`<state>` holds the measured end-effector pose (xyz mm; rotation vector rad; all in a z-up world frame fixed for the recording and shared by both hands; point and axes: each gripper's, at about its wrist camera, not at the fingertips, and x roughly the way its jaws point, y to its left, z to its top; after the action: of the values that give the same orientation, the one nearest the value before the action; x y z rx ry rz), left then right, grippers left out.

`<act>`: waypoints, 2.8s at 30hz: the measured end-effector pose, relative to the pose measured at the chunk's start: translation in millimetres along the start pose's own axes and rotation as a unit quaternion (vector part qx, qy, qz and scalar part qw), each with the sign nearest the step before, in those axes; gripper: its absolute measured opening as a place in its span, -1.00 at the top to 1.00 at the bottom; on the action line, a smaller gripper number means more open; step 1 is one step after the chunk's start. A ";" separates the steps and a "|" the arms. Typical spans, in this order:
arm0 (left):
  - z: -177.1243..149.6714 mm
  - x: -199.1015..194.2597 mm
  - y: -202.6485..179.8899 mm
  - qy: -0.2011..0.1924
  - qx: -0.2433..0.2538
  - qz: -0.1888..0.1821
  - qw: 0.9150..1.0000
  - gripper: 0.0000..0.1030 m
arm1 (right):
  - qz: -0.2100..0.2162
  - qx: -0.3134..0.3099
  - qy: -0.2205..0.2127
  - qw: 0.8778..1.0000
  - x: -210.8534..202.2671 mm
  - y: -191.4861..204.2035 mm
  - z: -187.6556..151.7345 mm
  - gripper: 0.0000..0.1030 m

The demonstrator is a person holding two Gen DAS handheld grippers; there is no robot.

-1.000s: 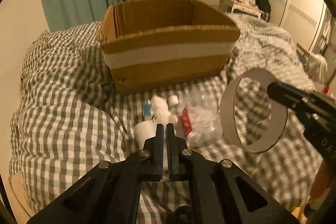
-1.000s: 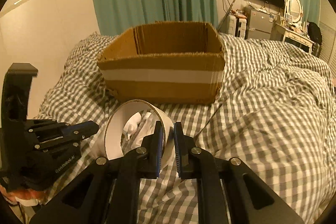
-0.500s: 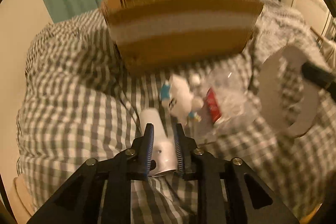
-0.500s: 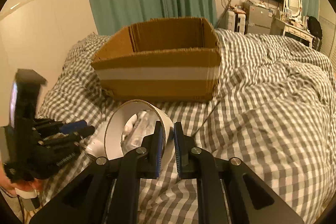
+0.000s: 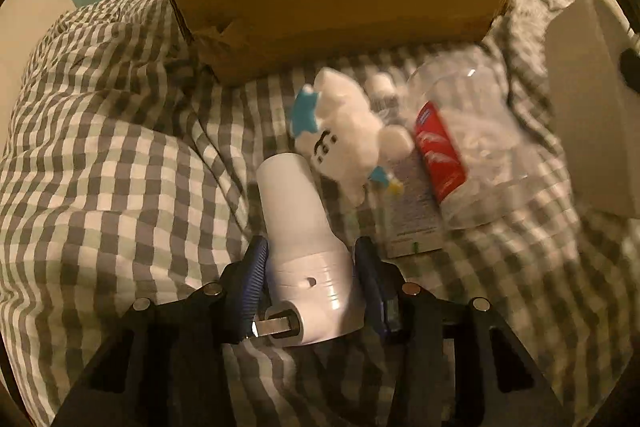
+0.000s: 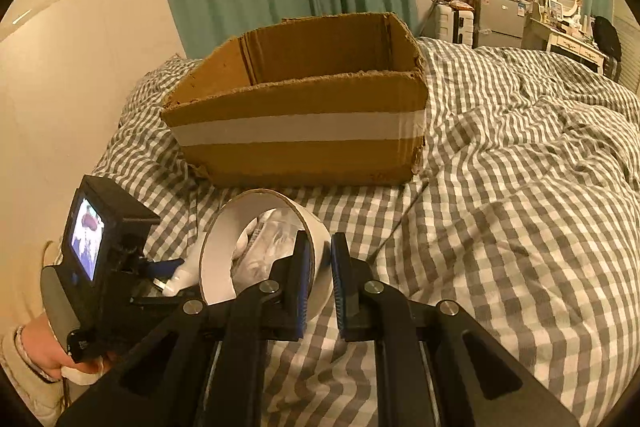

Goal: Organize objects
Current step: 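Lift the tape roll with the right tool while the left tool carries the cylinder toward the box, then lower both held items into the box and open both tools, then withdraw from the box and grasp the clear plastic jar with the right tool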

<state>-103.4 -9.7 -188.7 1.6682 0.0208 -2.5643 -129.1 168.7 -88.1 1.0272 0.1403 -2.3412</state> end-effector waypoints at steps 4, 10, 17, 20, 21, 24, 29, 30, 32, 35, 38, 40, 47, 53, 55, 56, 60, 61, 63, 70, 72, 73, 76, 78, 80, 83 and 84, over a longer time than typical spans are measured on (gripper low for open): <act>5.2 -46.5 13.9 -0.059 -0.036 -0.035 0.997 0.12 | 0.001 -0.018 -0.013 1.000 -9.4 3.9 13.9 0.81; 44.2 -141.2 29.2 -0.166 -0.030 -0.058 0.984 0.12 | -0.004 -0.047 -0.046 0.998 -32.1 8.8 62.8 0.81; 153.5 -195.9 28.1 -0.232 0.002 -0.061 0.971 0.12 | -0.030 -0.068 -0.099 0.992 -45.5 11.6 167.9 0.81; 198.6 -182.1 38.1 -0.231 -0.006 -0.051 0.971 0.12 | -0.032 -0.065 -0.096 0.993 -24.3 6.1 210.4 0.81; 212.4 -173.2 40.7 -0.227 -0.008 -0.051 0.973 0.12 | -0.032 -0.063 -0.091 0.993 -13.3 3.5 221.1 0.81; 242.7 -134.1 49.5 -0.201 -0.014 -0.046 0.978 0.12 | -0.047 -0.065 -0.067 0.994 26.9 -3.7 243.1 0.81; 256.9 -57.0 57.0 -0.132 -0.018 -0.044 0.990 0.12 | -0.047 -0.063 0.009 0.997 110.8 -20.2 247.6 0.81; 256.2 -45.5 54.8 -0.123 -0.012 -0.043 0.991 0.12 | -0.048 -0.066 0.017 0.997 121.0 -21.9 244.2 0.81; 255.8 -34.1 53.6 -0.115 -0.009 -0.042 0.992 0.11 | -0.048 -0.075 0.028 0.996 135.0 -21.5 238.9 0.81; 259.3 -27.2 52.7 -0.110 -0.010 -0.053 0.993 0.06 | -0.041 -0.085 0.032 0.995 147.1 -23.3 236.5 0.81; 263.7 -28.6 51.2 -0.127 -0.005 -0.036 0.991 -0.50 | -0.031 -0.082 0.031 0.996 147.3 -22.6 236.7 0.69; 264.1 -39.3 51.0 -0.156 -0.012 -0.017 0.988 -0.78 | -0.023 -0.078 0.027 0.996 141.1 -22.1 236.4 0.31; 259.6 -77.9 59.6 -0.173 -0.032 0.004 0.984 -0.80 | -0.032 -0.053 -0.022 0.998 79.3 -26.4 234.4 -0.37; 228.9 -146.1 61.2 -0.209 -0.048 0.003 0.977 -0.80 | -0.049 -0.054 -0.057 0.996 5.5 -21.6 231.4 -0.38; 216.5 -170.5 59.2 -0.223 -0.044 -0.004 0.974 -0.88 | -0.055 -0.057 -0.070 0.994 -22.3 -15.4 226.6 -0.43; 208.6 -183.4 57.0 -0.233 -0.042 -0.003 0.971 -0.91 | -0.059 -0.058 -0.078 0.994 -35.3 -11.5 224.0 -0.50; 169.4 -231.9 47.6 -0.275 -0.027 0.004 0.961 -0.97 | -0.063 -0.060 -0.102 0.991 -85.7 4.6 202.9 -0.67; 159.6 -238.1 45.9 -0.277 -0.024 0.004 0.961 -0.97 | -0.065 -0.061 -0.106 0.990 -93.4 8.1 198.1 -0.72; 141.9 -245.4 44.3 -0.273 -0.017 -0.002 0.962 -0.97 | -0.075 -0.064 -0.114 0.989 -110.5 17.5 181.9 -0.78; 84.7 -239.6 44.3 -0.275 -0.028 -0.005 0.961 -1.00 | -0.069 -0.052 -0.105 0.991 -125.3 37.0 125.4 -0.79; 70.9 -224.5 42.2 -0.265 -0.027 0.018 0.964 -1.00 | -0.071 -0.047 -0.095 0.992 -115.9 40.1 109.5 -0.80; 64.2 -214.9 42.4 -0.264 -0.027 0.031 0.964 -1.00 | -0.071 -0.044 -0.089 0.993 -111.4 39.9 102.2 -0.80; 39.4 -180.5 46.6 -0.256 -0.047 0.054 0.964 -1.00 | -0.050 -0.023 -0.058 0.997 -86.7 37.0 77.8 -0.79; 30.5 -154.1 51.6 -0.228 -0.058 0.038 0.971 -1.00 | -0.045 -0.016 -0.033 0.998 -63.7 38.5 58.0 -0.79; 26.4 -129.8 54.7 -0.204 -0.069 0.032 0.976 -1.00 | -0.041 -0.015 -0.009 0.999 -41.2 41.7 45.5 -0.79; 21.8 -99.1 54.1 -0.181 -0.075 0.034 0.980 -1.00 | -0.035 -0.009 0.023 0.999 -1.5 43.2 29.4 -0.79; 19.7 -89.7 53.4 -0.175 -0.073 0.033 0.981 -1.00 | -0.034 -0.007 0.031 0.999 7.5 41.6 26.2 -0.79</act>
<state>-81.1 -58.4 -97.0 1.1338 0.1263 -2.6912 -127.5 122.6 -69.7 1.1054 0.2169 -2.3660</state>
